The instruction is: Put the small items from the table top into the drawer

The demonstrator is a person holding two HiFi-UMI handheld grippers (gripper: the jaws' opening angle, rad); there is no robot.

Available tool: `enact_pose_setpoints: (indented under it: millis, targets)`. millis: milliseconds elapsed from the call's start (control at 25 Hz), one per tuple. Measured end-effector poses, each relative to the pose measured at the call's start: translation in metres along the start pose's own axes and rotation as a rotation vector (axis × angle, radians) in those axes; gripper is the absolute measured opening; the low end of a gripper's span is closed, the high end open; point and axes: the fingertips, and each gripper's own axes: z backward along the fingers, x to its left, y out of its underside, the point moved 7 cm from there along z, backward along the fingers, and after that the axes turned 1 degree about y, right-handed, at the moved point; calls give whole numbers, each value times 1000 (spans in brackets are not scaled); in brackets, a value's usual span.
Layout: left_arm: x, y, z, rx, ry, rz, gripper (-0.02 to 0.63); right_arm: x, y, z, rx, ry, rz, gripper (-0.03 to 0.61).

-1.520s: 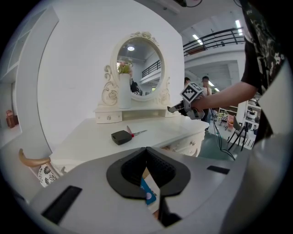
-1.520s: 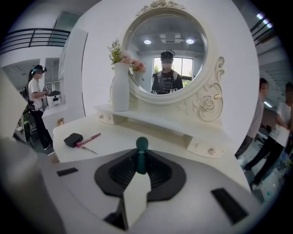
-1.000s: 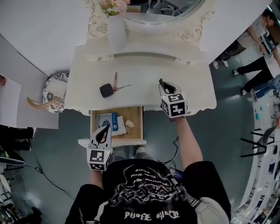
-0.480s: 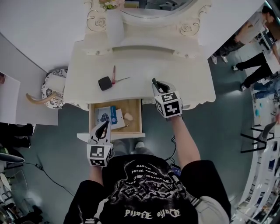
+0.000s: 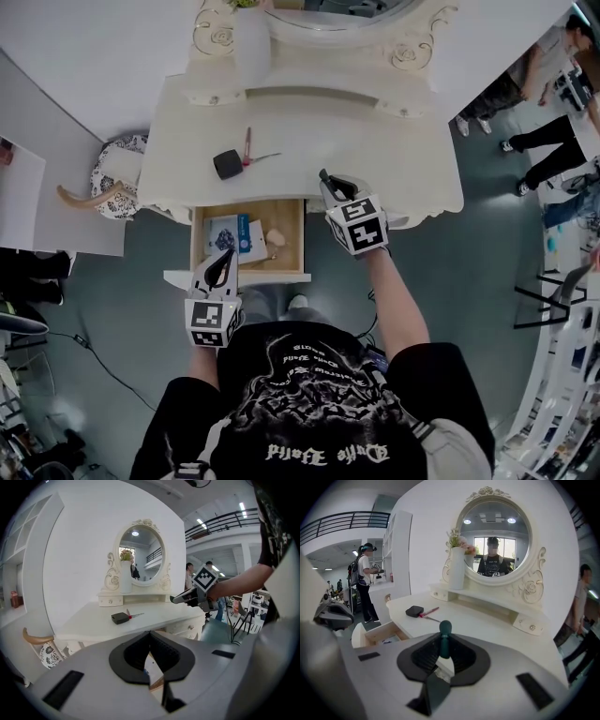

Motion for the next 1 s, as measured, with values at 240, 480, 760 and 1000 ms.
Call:
enact_pose_setpoints:
  millis: [240, 480, 760, 1000]
  targets:
    - [-4, 2, 3, -1, 9, 9, 15, 16, 6, 0, 13, -65, 26, 60]
    - [-3, 5, 8, 4, -20, 11, 15, 37, 15, -4, 36, -123, 56, 60]
    - [3, 9, 14, 6, -61, 29, 15, 59, 16, -15, 60, -195, 104, 60]
    - [9, 12, 18, 8, -98, 58, 15, 85, 13, -32, 85, -269, 159, 60]
